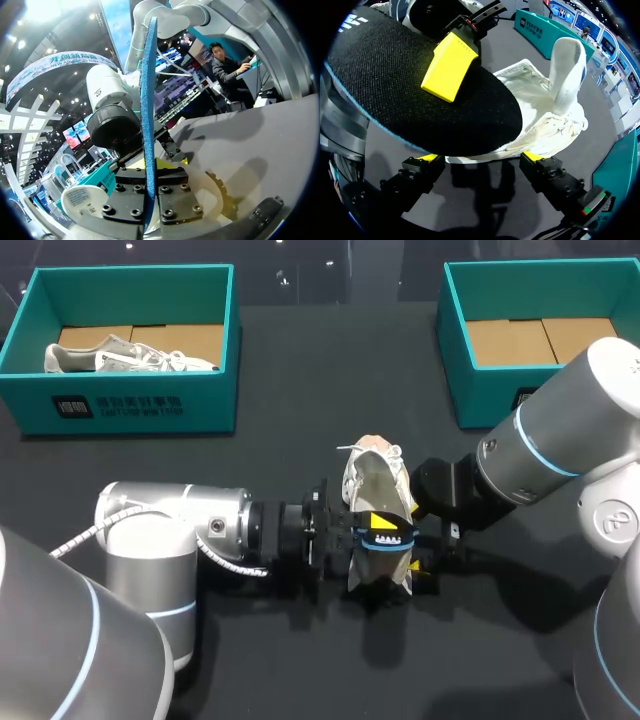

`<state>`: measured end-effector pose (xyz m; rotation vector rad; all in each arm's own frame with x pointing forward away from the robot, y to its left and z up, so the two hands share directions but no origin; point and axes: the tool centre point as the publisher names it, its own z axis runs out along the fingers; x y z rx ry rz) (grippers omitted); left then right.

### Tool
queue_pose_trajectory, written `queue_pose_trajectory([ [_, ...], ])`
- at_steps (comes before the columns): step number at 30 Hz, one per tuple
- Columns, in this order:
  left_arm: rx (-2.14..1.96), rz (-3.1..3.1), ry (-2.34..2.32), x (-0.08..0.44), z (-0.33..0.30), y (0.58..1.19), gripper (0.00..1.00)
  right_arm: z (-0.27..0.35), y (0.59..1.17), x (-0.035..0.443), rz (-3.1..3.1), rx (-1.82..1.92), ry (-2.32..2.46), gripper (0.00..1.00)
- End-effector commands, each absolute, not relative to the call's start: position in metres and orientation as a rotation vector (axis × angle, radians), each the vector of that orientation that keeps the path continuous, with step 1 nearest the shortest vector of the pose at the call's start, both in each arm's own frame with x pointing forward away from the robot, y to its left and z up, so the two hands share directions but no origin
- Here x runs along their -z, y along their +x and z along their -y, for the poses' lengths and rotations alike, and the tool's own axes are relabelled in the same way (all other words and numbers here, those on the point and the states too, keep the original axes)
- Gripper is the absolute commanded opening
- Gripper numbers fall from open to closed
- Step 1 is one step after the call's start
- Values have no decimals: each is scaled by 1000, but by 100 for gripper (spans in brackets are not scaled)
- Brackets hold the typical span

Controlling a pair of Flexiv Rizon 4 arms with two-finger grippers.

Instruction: Take the shoe out of the shoebox, open the shoe tongue, remove and reinsert the insole, then place the shoe into the shoebox

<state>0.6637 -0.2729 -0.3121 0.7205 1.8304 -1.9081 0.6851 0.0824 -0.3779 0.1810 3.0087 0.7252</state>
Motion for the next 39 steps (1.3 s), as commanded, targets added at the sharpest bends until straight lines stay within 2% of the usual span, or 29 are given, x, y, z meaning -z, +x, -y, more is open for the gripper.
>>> queue_pose_trajectory([
  [1,1905,-1825,722,317,274,668,0,-83,684,378,-3007,-720,183,100],
  [25,1811,-1902,617,346,265,710,0,-83,684,378,-3007,-720,183,100],
  [39,1863,-1914,617,345,265,710,0,-83,684,378,-3007,-720,183,100],
])
